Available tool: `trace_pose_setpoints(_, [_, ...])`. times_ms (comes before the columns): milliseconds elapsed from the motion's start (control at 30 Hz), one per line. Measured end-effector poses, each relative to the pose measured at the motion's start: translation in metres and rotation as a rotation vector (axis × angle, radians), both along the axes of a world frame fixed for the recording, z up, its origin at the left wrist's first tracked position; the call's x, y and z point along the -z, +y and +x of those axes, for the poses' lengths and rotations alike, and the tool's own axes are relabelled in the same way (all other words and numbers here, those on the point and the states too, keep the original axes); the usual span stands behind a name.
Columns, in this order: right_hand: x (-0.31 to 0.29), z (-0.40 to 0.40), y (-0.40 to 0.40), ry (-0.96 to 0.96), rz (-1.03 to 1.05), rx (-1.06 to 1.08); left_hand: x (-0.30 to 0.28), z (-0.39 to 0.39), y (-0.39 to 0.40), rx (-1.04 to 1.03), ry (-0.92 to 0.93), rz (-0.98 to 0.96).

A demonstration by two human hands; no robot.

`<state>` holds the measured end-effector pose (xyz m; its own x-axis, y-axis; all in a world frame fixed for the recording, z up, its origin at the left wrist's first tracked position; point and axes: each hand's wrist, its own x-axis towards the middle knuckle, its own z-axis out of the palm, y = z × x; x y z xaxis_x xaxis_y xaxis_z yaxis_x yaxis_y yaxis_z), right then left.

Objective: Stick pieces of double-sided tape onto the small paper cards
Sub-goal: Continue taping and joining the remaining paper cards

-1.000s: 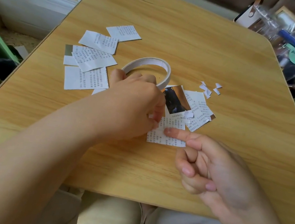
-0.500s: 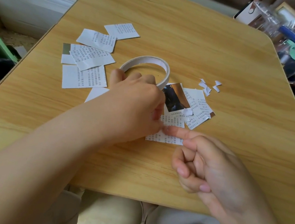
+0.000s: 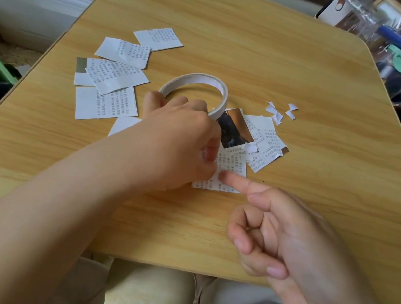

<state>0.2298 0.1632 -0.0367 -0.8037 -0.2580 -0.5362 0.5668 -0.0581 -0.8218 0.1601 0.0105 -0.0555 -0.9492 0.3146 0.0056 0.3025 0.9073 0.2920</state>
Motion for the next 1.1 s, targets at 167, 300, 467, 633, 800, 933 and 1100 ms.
trace_pose_setpoints(167, [-0.002, 0.003, -0.003, -0.011, -0.002, 0.005, -0.001, 0.000, -0.001, -0.002, -0.014, -0.001])
trace_pose_setpoints(300, [-0.003, 0.004, -0.003, -0.015, 0.010, 0.009, -0.001, 0.000, -0.001, 0.004, -0.019, -0.001])
trace_pose_setpoints(467, [-0.006, 0.004, -0.004, -0.024, 0.002, 0.011, -0.001, 0.000, -0.001, 0.002, -0.020, 0.005])
trace_pose_setpoints(633, [-0.008, 0.007, -0.004, -0.041, 0.017, 0.014, -0.001, 0.001, 0.000, 0.013, -0.021, 0.012])
trace_pose_setpoints(800, [-0.013, 0.010, -0.006, -0.043, 0.073, 0.075, -0.001, 0.002, 0.001, 0.018, -0.006, 0.017])
trace_pose_setpoints(933, [-0.012, 0.011, 0.000, 0.121, 0.165, 0.139, 0.000, 0.002, 0.000, 0.028, 0.001, 0.030])
trace_pose_setpoints(1100, [0.012, 0.011, 0.002, 0.876, 0.968, -0.098, 0.000, 0.001, 0.000, 0.026, 0.000, 0.035])
